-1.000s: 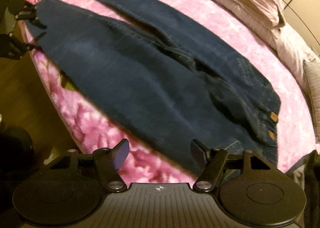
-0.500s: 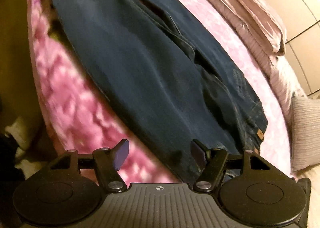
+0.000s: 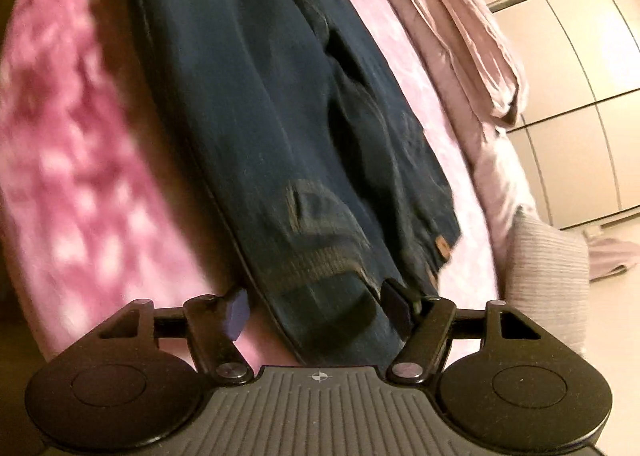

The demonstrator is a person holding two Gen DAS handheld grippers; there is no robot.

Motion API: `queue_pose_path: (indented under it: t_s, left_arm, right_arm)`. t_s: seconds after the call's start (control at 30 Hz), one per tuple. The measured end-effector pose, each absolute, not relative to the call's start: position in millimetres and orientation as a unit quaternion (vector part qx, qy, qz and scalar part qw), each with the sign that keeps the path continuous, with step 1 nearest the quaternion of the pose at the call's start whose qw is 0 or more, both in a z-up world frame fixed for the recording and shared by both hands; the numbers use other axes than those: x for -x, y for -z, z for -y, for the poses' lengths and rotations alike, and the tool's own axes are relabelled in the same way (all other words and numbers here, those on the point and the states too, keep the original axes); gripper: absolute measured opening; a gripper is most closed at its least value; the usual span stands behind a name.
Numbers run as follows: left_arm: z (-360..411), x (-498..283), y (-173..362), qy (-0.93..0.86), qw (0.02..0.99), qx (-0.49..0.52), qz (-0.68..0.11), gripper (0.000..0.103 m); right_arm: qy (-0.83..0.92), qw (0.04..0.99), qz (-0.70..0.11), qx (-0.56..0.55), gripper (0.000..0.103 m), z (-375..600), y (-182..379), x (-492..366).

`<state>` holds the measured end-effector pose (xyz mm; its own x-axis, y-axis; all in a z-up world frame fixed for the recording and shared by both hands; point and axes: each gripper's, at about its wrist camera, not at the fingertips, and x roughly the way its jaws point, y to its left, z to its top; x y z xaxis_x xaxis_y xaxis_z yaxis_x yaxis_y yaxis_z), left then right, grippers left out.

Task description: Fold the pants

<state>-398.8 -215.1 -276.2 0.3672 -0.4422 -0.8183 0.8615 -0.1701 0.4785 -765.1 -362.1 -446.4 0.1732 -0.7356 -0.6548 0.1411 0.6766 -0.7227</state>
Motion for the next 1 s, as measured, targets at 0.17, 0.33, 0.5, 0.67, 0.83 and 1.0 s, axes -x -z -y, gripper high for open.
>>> queue_pose_path:
  t_s: [0.17,0.33,0.5,0.67,0.83,1.0]
  left_arm:
    - [219,402,259,0.532,0.598,-0.568,-0.193,0.005]
    - [213,408,237,0.534,0.58,-0.584,-0.194,0.004]
    - [212,403,195,0.533,0.583,-0.575,-0.215,0.004]
    - [242,372,142,0.545,0.586,-0.545,-0.251,0.003]
    - [302,316,119,0.571,0.557,-0.533,-0.283,0.003]
    - [379,253,145,0.593,0.504,-0.533,-0.332,0.003]
  right_arm:
    - [0.289,0.724,-0.571,0.257,0.021,376,432,782]
    - [0.273,0.736,-0.577,0.226,0.002,377,394,787]
    - [0.248,0.748,-0.582,0.198,0.0,391,326,782]
    - [0.213,0.75,-0.594,0.196,0.0,437,255,762]
    - [0.165,0.734,-0.631,0.19,0.0,514,225,724]
    - [0.146,0.705,-0.674,0.165,0.0,605,245,675]
